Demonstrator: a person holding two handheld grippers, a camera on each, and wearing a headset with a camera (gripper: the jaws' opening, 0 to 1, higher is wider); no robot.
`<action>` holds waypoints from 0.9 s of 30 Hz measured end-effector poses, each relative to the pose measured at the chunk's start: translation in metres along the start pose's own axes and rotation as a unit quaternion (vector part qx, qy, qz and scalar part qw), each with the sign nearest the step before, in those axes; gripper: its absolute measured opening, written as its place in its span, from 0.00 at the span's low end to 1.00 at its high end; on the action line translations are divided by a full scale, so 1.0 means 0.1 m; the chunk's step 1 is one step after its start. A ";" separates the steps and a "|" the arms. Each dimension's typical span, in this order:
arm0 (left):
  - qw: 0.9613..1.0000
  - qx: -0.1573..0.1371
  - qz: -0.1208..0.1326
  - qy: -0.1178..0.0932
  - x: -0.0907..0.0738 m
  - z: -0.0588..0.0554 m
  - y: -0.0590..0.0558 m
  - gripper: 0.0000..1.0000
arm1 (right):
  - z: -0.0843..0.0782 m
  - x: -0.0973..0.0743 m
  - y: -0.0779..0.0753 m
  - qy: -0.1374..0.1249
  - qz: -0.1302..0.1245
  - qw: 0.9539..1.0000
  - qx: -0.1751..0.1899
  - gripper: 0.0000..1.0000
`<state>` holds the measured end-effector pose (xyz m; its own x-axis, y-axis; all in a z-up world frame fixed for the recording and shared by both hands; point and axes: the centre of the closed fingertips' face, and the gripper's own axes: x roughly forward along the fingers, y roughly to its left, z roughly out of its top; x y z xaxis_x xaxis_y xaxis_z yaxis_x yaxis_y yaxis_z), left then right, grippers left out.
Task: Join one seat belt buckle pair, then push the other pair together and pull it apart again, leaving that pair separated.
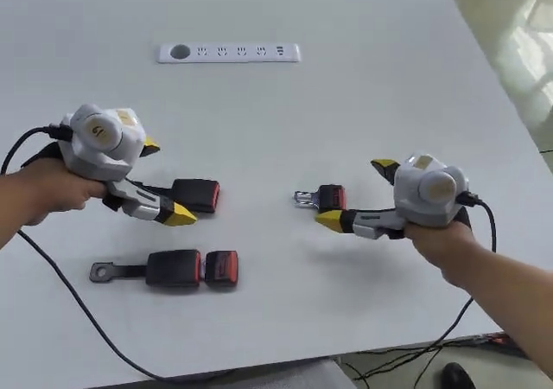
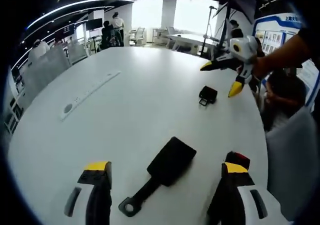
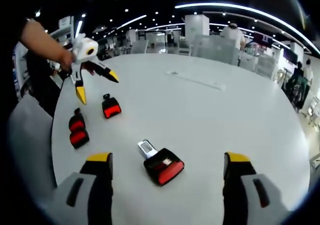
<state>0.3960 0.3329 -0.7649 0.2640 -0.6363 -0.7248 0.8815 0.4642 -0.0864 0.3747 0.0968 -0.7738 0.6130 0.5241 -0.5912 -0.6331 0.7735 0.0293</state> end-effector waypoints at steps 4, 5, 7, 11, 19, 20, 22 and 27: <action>0.999 -0.006 0.016 -0.038 -0.18 0.09 -0.10 0.96 | 0.07 -0.04 0.08 -0.013 -0.011 1.000 -0.003 0.94; 0.999 -0.002 0.020 -0.043 -0.22 0.09 -0.12 0.97 | 0.09 -0.05 0.12 -0.014 -0.013 1.000 -0.008 0.94; 0.998 -0.017 0.031 -0.056 -0.34 0.07 -0.17 1.00 | 0.16 -0.09 0.24 -0.020 -0.014 1.000 -0.017 0.94; 0.995 -0.027 0.049 -0.088 -0.53 0.05 -0.25 0.99 | 0.28 -0.15 0.42 -0.034 -0.016 0.999 -0.025 0.95; 0.989 -0.052 0.066 -0.125 -0.84 -0.12 -0.40 1.00 | 0.41 -0.23 0.82 -0.043 -0.009 0.998 -0.050 0.97; 0.988 -0.052 0.066 -0.127 -0.87 -0.14 -0.42 1.00 | 0.41 -0.24 0.86 -0.045 -0.007 0.998 -0.051 0.97; 0.988 -0.050 0.063 -0.130 -0.95 -0.21 -0.50 1.00 | 0.41 -0.25 0.95 -0.044 -0.007 0.997 -0.058 0.97; 0.989 -0.032 0.060 -0.127 -1.11 -0.39 -0.63 1.00 | 0.38 -0.34 1.17 -0.046 -0.003 0.997 -0.065 0.98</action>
<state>0.2959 0.3986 -0.7056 0.4632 -0.7049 -0.5372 0.8133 0.5789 -0.0583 0.2977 0.1832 -0.7197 0.6536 0.5552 -0.5144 -0.6820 0.7267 -0.0823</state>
